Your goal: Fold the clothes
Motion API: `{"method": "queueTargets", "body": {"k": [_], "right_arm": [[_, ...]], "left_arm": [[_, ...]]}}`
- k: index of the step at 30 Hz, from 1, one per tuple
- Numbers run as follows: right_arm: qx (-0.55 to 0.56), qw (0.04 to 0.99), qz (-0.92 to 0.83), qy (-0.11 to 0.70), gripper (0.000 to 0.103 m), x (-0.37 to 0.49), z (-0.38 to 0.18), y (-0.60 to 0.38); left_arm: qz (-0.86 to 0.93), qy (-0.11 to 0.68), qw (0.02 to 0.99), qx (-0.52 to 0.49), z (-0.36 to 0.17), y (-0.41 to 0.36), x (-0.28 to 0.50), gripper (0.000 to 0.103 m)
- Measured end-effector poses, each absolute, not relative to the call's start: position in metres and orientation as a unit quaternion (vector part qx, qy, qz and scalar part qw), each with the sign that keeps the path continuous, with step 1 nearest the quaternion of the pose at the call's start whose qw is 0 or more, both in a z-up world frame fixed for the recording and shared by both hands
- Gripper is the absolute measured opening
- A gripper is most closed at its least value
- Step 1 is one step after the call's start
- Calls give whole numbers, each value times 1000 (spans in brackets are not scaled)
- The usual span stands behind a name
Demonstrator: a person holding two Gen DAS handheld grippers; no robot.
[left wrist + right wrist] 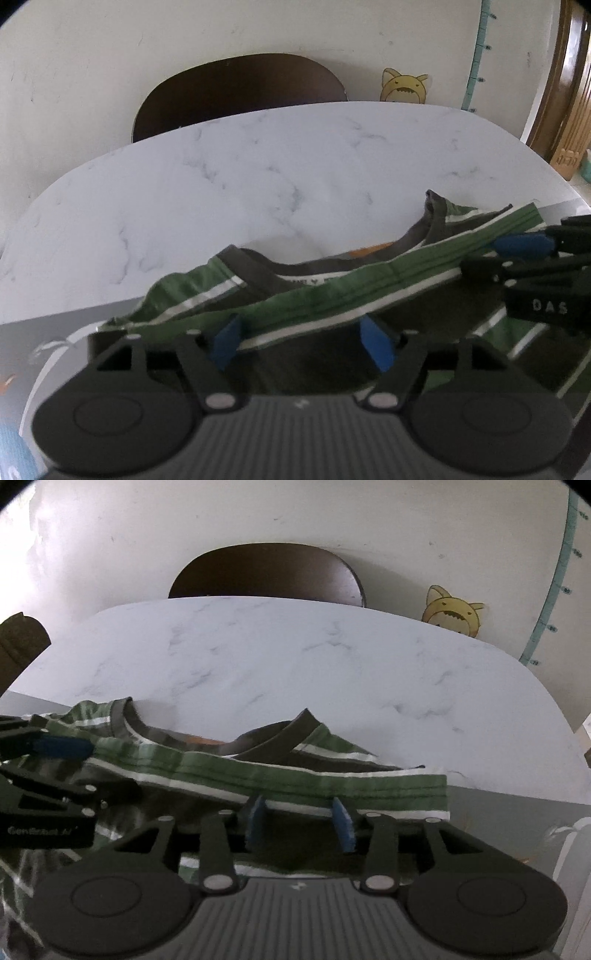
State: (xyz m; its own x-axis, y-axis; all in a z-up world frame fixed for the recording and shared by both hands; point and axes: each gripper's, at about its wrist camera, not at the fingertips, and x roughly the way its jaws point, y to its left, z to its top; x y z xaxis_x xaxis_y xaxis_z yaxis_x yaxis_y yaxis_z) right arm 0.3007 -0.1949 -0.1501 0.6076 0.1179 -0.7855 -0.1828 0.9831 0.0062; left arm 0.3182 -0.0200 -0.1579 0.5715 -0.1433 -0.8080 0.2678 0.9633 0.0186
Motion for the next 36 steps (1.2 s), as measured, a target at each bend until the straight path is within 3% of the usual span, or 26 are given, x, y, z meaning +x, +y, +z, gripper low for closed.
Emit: {"method": "queueTargets", "body": {"k": [21, 36], "right_arm": [[-14, 896, 91, 434, 47, 205, -119, -215], [-13, 882, 96, 462, 48, 161, -135, -241]], "left_arm": [[-120, 459, 879, 57, -117, 15, 210, 80], [-81, 492, 866, 52, -145, 48, 161, 82]]}}
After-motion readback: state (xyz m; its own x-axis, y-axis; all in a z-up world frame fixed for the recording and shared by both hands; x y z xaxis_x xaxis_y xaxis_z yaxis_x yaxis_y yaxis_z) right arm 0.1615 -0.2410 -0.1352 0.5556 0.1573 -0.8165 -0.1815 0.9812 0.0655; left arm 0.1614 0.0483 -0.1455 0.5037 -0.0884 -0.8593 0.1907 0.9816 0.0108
